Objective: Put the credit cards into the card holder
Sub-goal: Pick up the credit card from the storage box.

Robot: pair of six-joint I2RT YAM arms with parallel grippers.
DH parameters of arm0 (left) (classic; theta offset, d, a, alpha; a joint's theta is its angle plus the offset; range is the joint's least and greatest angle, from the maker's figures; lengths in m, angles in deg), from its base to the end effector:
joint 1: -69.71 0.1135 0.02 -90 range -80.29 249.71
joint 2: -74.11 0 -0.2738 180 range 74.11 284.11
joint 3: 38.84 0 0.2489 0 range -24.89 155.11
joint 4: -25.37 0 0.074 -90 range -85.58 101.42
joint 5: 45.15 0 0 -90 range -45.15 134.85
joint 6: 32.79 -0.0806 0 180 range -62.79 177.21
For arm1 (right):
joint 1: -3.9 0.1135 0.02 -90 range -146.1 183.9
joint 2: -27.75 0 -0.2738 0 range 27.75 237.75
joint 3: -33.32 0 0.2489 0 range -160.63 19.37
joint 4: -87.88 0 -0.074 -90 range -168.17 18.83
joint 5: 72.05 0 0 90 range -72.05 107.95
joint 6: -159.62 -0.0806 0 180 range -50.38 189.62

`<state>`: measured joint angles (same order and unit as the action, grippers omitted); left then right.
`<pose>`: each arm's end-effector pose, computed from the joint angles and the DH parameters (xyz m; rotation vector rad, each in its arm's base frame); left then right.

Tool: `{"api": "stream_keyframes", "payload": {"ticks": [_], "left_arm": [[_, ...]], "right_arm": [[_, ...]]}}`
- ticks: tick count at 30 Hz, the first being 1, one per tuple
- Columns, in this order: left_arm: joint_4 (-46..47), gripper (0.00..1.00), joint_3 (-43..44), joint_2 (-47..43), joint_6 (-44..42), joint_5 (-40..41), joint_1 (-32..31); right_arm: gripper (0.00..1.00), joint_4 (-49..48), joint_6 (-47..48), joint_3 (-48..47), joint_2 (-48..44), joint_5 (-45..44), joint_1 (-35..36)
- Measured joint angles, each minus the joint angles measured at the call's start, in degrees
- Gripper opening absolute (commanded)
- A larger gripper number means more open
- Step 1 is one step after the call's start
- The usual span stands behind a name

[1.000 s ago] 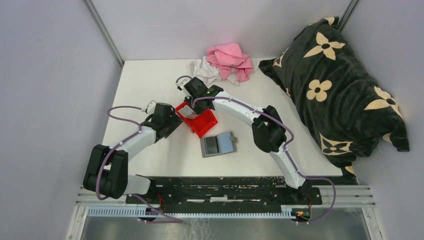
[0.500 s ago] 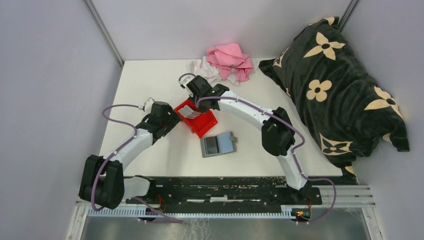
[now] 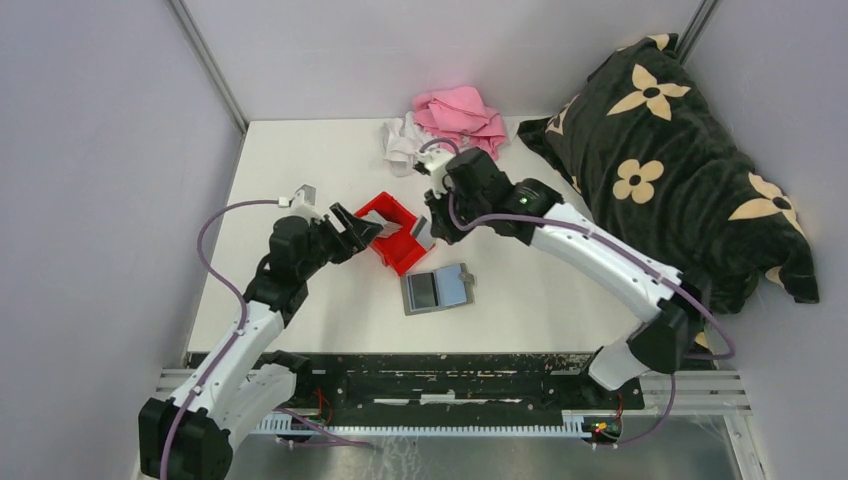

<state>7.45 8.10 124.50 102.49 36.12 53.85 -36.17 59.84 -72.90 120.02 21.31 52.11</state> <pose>0.2246 -0.0765 0.2535 -0.4141 1.9947 -0.8399 0.2545 0.2918 0.3437 -0.8105 2.2313 0.5732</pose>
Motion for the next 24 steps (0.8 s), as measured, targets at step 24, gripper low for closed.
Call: {"api": "stream_keyframes", "payload": {"ticks": [24], "left_arm": [[5.84, 0.73, -5.53, -3.96, -4.48, -27.8, -16.04]], "right_arm": [[0.01, -13.6, -23.71, 31.39, -17.0, 43.25, -10.84]]}}
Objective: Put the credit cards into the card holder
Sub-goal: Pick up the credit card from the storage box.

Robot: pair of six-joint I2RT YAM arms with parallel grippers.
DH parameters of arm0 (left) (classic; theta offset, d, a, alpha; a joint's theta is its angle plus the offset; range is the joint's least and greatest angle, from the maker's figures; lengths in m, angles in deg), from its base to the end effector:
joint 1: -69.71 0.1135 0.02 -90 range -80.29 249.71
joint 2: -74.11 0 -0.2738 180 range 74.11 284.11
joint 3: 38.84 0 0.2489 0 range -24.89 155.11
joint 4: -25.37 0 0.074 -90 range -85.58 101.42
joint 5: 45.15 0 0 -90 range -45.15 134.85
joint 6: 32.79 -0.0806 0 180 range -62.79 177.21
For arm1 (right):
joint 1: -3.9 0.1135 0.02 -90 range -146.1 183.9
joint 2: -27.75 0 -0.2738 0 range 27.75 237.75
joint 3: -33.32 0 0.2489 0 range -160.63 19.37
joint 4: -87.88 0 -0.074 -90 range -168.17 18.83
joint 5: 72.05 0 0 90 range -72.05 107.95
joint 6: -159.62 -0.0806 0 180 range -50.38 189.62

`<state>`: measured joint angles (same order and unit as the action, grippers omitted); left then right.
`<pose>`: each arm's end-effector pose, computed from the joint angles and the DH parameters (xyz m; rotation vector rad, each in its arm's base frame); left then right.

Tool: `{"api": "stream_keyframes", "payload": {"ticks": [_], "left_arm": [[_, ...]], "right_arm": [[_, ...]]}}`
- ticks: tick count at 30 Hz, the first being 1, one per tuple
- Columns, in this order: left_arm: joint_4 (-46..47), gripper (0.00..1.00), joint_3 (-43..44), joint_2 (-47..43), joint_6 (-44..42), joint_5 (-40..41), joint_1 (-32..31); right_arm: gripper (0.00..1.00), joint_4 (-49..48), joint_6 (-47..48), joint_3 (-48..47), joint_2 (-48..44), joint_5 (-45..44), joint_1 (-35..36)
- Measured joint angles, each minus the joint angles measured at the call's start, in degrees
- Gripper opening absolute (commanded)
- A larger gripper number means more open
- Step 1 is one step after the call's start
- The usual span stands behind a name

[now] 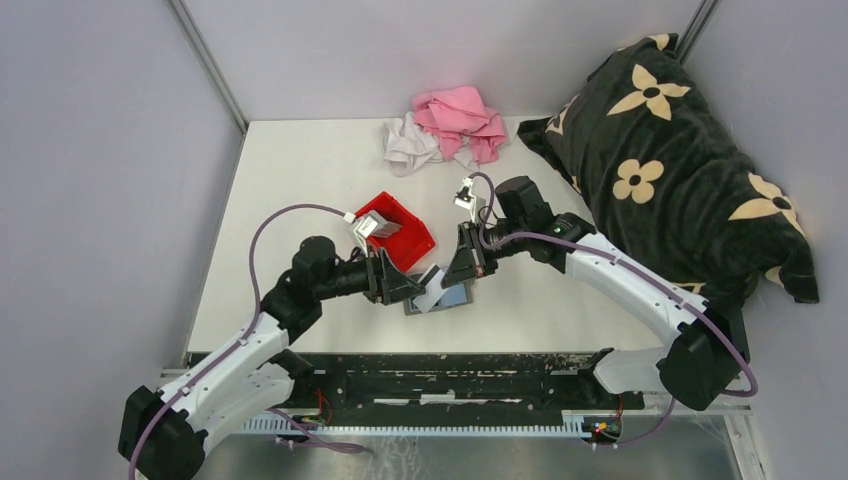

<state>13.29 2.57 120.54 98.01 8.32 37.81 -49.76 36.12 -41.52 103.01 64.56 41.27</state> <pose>0.1545 -0.1527 0.2493 0.3346 2.0548 -1.4231 0.1982 0.2251 0.2886 -0.5555 2.4856 1.5128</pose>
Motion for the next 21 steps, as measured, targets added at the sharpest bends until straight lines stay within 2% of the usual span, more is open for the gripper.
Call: {"api": "stream_keyframes", "payload": {"ticks": [5, 13, 17, 21], "left_arm": [[0.04, 0.72, -0.07, 1.38, -0.63, -0.04, 0.0], [1.07, 0.59, -0.07, 4.28, -0.79, -1.79, 0.0], [1.79, 0.45, -0.07, 4.52, -0.76, -2.82, 0.0], [2.67, 0.22, -0.09, 4.52, -0.72, -3.43, 0.0]], "right_arm": [[0.01, -3.08, -2.4, 0.72, 0.9, 3.63, 0.02], [0.01, -4.5, -3.74, 1.9, 3.3, 5.64, -0.02], [0.01, -4.85, -3.74, 1.99, 5.03, 6.56, -0.02], [0.01, -5.25, -3.72, 2.1, 7.06, 7.19, -0.02]]}}
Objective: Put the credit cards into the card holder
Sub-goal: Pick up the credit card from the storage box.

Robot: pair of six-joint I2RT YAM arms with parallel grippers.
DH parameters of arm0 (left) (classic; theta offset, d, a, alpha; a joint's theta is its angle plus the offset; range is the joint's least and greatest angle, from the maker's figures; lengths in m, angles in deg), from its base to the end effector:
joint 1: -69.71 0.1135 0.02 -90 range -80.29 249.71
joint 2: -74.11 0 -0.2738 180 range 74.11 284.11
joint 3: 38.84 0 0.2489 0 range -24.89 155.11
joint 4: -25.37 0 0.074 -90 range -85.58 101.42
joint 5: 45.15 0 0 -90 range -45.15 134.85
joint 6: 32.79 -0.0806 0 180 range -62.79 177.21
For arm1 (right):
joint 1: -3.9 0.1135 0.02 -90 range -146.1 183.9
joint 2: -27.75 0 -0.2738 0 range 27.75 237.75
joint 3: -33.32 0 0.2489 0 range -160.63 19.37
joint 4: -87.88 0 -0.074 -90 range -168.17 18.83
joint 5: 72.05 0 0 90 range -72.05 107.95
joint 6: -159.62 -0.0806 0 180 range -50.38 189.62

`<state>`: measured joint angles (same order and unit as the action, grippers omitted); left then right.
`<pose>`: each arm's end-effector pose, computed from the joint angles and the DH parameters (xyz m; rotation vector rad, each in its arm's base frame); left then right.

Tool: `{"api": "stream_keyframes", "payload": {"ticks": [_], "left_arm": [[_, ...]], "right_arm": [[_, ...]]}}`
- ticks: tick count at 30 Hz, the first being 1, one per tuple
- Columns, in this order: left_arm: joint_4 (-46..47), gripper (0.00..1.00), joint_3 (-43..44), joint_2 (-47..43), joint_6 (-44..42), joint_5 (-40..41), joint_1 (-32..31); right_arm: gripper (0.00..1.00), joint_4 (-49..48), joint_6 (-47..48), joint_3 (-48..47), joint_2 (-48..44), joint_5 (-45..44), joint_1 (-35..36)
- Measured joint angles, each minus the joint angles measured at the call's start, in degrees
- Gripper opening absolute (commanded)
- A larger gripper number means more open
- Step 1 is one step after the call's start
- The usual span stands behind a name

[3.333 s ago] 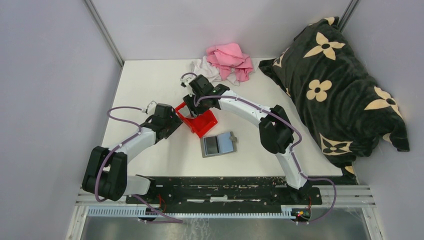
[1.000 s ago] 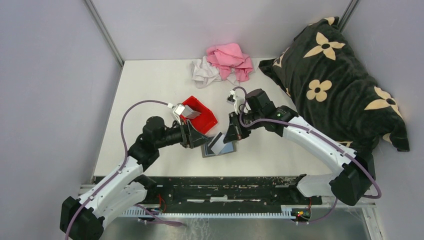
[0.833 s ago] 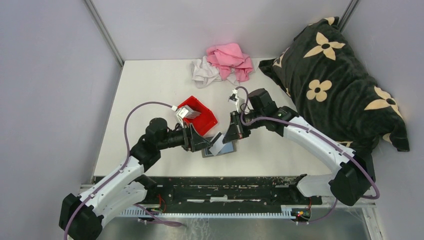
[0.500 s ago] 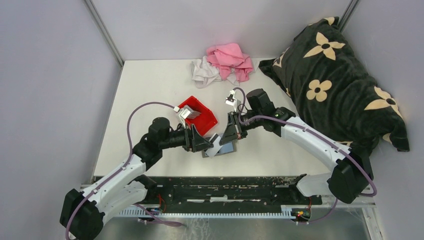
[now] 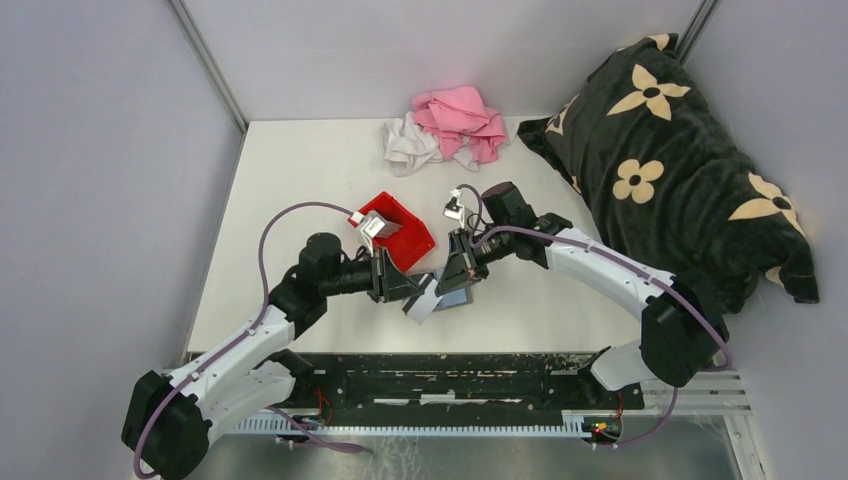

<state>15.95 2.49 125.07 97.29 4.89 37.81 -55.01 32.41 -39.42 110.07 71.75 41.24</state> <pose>0.1605 -0.1609 0.2402 0.3844 2.0871 -1.4647 0.2088 0.2411 0.2549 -0.5251 2.5915 1.6697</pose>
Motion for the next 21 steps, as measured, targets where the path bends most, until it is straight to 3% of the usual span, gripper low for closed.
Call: {"api": "stream_keyframes", "payload": {"ticks": [6, 11, 17, 21], "left_arm": [[0.96, 0.04, -0.9, 0.07, 0.02, -0.74, 0.07], [2.91, 0.03, -2.05, 0.24, 0.31, -1.16, 0.33], [4.44, 0.03, -3.32, 0.42, 2.08, 0.26, 0.37], [6.03, 0.03, -5.73, -1.68, 5.14, 7.04, -0.48]], "right_arm": [[0.01, 0.11, 0.0, 0.17, 1.68, 0.39, -0.02], [0.01, 0.11, 0.15, 0.17, 2.95, 0.17, -0.17], [0.38, -0.02, 0.13, 0.11, 4.48, -1.42, -0.63], [0.43, 0.04, 0.83, -0.55, 4.74, -5.44, -1.51]]}}
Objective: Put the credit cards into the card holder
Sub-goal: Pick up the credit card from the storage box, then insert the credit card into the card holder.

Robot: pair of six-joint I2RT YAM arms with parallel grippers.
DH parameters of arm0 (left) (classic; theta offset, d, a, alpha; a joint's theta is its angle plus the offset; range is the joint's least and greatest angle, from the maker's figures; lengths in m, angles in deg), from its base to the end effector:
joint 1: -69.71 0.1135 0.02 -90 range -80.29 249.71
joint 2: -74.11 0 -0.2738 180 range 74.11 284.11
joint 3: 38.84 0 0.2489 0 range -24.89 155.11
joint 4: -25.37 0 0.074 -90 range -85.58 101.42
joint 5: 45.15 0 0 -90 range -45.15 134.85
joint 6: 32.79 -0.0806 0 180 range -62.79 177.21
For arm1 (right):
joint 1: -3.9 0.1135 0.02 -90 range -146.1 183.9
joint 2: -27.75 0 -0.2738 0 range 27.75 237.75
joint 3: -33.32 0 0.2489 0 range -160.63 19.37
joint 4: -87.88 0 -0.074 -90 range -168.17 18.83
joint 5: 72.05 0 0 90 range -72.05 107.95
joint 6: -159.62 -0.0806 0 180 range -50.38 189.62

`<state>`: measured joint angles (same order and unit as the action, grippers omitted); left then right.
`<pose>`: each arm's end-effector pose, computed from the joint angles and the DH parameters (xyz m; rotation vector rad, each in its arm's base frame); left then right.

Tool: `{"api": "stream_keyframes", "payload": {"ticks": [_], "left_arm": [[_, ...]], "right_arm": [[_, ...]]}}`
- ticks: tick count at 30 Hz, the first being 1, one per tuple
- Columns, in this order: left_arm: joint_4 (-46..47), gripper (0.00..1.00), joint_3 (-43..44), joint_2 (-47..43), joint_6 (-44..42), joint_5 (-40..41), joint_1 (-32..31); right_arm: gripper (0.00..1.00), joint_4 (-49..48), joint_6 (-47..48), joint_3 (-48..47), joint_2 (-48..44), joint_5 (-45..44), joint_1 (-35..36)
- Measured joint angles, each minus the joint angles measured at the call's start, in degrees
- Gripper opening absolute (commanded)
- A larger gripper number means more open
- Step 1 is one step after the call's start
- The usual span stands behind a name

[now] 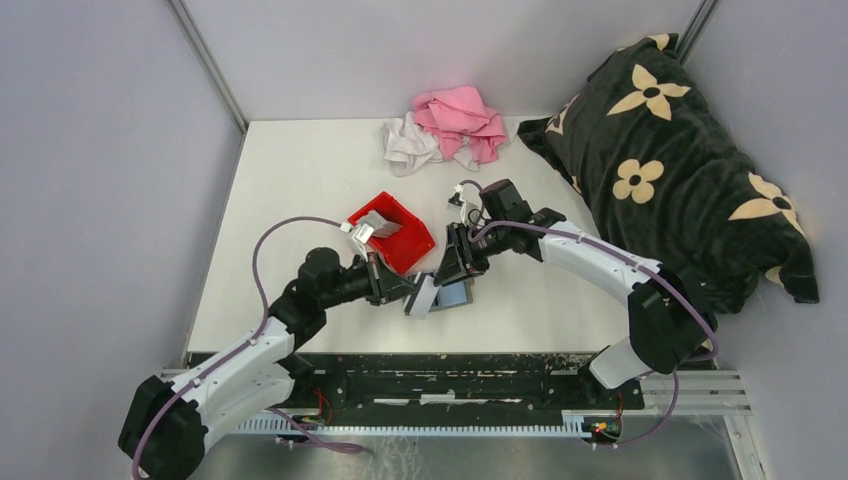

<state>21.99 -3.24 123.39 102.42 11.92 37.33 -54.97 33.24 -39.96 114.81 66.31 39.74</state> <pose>0.1612 -0.1541 0.2206 0.2155 2.0827 -1.4185 0.2307 0.2409 0.2286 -0.4126 2.6709 1.5262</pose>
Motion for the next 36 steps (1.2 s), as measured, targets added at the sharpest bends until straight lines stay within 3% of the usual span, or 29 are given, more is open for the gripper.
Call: {"api": "stream_keyframes", "payload": {"ticks": [6, 12, 16, 26, 36], "left_arm": [[1.51, 0.03, -5.9, -3.04, 7.69, 16.87, -5.27], [5.55, 0.03, -7.76, 1.84, 12.83, 31.08, -12.83], [8.26, 0.03, -7.26, 8.7, 14.58, 38.16, -16.57], [14.95, 0.03, -3.43, 21.55, 16.87, 49.11, -20.44], [18.51, 0.03, -0.59, 27.12, 16.92, 52.76, -20.52]], "right_arm": [[0.43, 2.47, 3.93, -2.29, -0.02, -10.27, -0.33], [0.21, 5.29, 7.58, -3.72, 1.73, -19.08, -0.33], [0.17, 6.34, 9.11, -4.24, 4.81, -23.74, 0.09], [0.07, 8.83, 11.45, -7.3, 11.04, -32.87, 2.62], [0.03, 10.32, 12.26, -8.96, 17.09, -38.21, 2.8]]}}
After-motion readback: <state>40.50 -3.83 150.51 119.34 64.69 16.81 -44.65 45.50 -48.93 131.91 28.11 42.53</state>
